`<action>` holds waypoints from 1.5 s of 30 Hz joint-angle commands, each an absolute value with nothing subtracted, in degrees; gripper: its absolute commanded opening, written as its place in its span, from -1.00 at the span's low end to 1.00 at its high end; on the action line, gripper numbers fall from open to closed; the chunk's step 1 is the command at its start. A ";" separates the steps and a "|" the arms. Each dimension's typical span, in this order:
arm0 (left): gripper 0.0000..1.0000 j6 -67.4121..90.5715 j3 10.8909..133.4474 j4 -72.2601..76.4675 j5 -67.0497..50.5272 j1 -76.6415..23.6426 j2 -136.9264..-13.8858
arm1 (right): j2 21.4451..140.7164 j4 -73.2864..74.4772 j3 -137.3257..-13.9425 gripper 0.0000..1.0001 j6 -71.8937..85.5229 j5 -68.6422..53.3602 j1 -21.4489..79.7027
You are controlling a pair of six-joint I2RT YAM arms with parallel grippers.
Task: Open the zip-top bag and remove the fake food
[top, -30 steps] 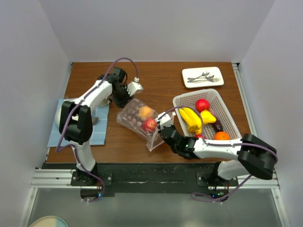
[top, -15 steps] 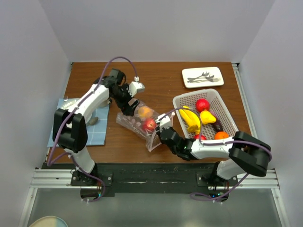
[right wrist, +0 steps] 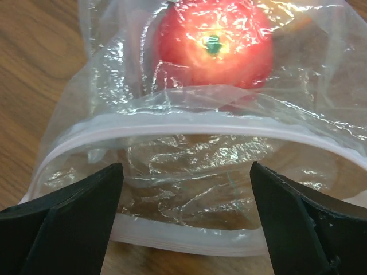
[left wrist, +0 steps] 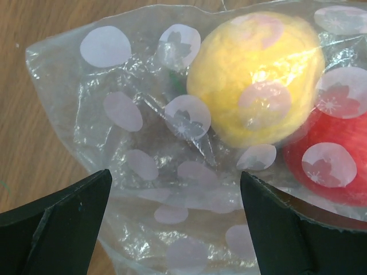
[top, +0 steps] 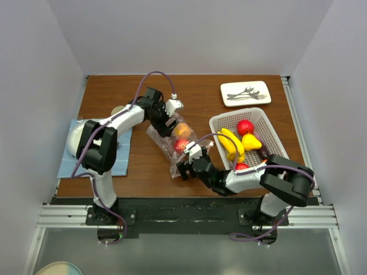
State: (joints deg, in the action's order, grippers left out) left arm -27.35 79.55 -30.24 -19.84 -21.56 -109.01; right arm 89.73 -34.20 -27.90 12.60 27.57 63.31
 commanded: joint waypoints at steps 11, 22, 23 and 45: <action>1.00 -40.69 79.20 -30.85 -14.86 -29.53 -116.63 | 100.98 -47.02 -35.59 0.98 2.21 33.66 62.58; 1.00 -44.82 72.69 -34.18 -14.85 -29.62 -113.47 | 99.58 -46.32 -37.09 0.60 2.63 23.84 57.57; 1.00 -44.74 72.69 -34.62 -15.11 -29.62 -113.29 | 99.23 -45.80 -37.09 0.50 3.16 23.21 57.39; 1.00 -37.44 74.01 -34.19 -7.12 -25.14 -112.59 | 49.87 1.18 -28.21 -0.73 11.96 21.68 59.41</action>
